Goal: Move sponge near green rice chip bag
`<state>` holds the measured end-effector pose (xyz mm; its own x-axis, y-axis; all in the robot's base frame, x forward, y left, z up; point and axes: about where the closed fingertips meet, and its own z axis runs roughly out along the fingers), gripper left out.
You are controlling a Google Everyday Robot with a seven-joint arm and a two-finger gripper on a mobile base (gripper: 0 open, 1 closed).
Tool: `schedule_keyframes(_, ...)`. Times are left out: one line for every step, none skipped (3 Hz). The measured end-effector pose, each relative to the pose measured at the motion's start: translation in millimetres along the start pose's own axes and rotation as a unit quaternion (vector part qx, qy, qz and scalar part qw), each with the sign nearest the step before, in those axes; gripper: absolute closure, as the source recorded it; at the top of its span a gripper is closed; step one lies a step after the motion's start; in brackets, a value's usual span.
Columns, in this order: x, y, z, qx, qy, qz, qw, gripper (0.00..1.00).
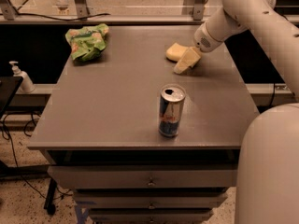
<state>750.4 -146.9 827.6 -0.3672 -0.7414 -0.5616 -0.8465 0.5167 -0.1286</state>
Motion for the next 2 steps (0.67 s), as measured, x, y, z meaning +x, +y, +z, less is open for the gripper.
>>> schedule_keyframes(-8.7, 6.2, 0.3, -0.013, -0.001, 0.013, 0.9998, 0.39)
schedule_keyframes(-21.7, 19.9, -9.1, -0.032, -0.009, 0.023, 0.9992, 0.63)
